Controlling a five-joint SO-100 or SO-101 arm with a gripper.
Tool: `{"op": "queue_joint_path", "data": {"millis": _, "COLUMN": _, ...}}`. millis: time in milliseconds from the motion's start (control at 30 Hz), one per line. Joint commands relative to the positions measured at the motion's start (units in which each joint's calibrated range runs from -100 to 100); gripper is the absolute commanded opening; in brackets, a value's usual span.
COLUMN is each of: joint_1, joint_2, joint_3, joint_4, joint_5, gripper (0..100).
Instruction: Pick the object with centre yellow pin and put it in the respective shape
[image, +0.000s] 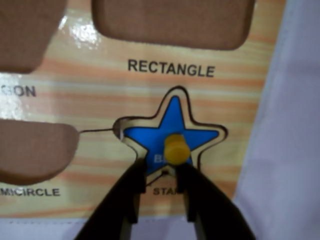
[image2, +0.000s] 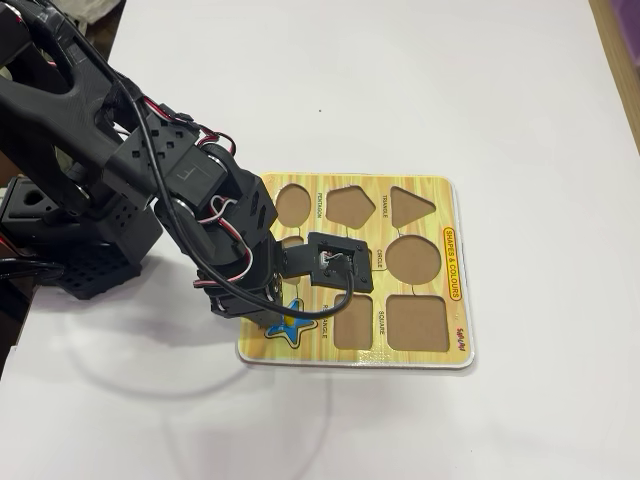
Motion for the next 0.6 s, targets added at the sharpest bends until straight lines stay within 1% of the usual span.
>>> {"op": "queue_joint_path", "data": {"millis": 0, "joint_1": 0.4, "joint_2": -1.1, "joint_3": 0.7, "joint_4": -0.1, "joint_5": 0.1, "gripper": 12}}
{"op": "queue_joint_path", "data": {"millis": 167, "joint_1": 0.4, "joint_2": -2.9, "joint_3": 1.2, "joint_4": 0.7, "joint_5": -0.3, "gripper": 12}}
{"op": "queue_joint_path", "data": {"millis": 367, "joint_1": -0.6, "joint_2": -11.1, "joint_3": 9.1, "joint_4": -0.1, "joint_5": -8.0, "gripper": 12}}
{"op": "queue_joint_path", "data": {"millis": 467, "joint_1": -0.7, "joint_2": -14.6, "joint_3": 12.4, "joint_4": -0.1, "joint_5": -9.4, "gripper": 12}}
{"op": "queue_joint_path", "data": {"millis": 567, "joint_1": -0.7, "joint_2": -16.9, "joint_3": 13.2, "joint_4": 0.7, "joint_5": -9.4, "gripper": 12}}
